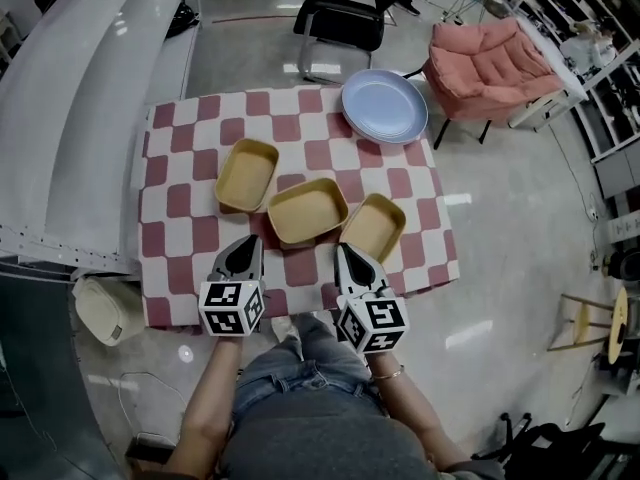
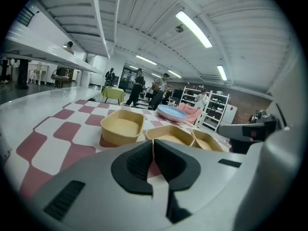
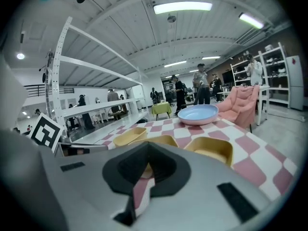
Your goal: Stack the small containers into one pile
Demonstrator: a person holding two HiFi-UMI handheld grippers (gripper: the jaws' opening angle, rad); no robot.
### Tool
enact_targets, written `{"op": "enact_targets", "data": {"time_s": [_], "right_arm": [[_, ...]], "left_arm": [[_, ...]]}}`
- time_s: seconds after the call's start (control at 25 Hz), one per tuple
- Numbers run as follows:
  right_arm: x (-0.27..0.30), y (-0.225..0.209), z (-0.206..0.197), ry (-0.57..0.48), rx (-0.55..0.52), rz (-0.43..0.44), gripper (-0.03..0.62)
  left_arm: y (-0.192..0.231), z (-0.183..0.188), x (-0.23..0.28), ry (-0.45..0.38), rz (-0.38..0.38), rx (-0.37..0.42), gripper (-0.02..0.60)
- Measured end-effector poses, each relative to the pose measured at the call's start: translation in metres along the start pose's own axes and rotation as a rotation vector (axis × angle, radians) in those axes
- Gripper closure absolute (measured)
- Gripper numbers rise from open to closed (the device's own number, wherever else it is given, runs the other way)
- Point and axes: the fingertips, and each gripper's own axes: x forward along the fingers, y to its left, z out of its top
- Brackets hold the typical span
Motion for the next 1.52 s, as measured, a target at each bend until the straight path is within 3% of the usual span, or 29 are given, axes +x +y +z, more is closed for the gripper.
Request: {"op": "enact_targets", "data": {"time_s": [0.36, 0.64, 0.92, 1.32, 1.52], "right_arm": [[-0.03, -0.057, 0.002, -0.033, 0.073, -0.157, 0.584], [-0.06, -0.089, -0.003, -0.039, 0.101, -0.258, 0.583], [-0.08, -0.115, -0.019, -0.034, 0.155, -0.327, 0.583], [-0.092, -0.138, -0.032, -0.031, 0.197, -0.37, 0.583], [-0.097, -0.148, -0.034, -0.029, 0.209, -0.393, 0.584]], "left_arm": [[-0.08, 0.005, 0.039, 0.079, -0.162, 0.151, 0.561], [-0.138, -0.022, 0.058, 0.166, -0.278, 0.147, 0.54], [-0.155, -0.04, 0.069, 0.233, -0.291, 0.196, 0.494], [-0.162, -0.054, 0.091, 0.312, -0.277, 0.099, 0.476], [-0.162, -0.055, 0.101, 0.33, -0.238, 0.098, 0.476]]}}
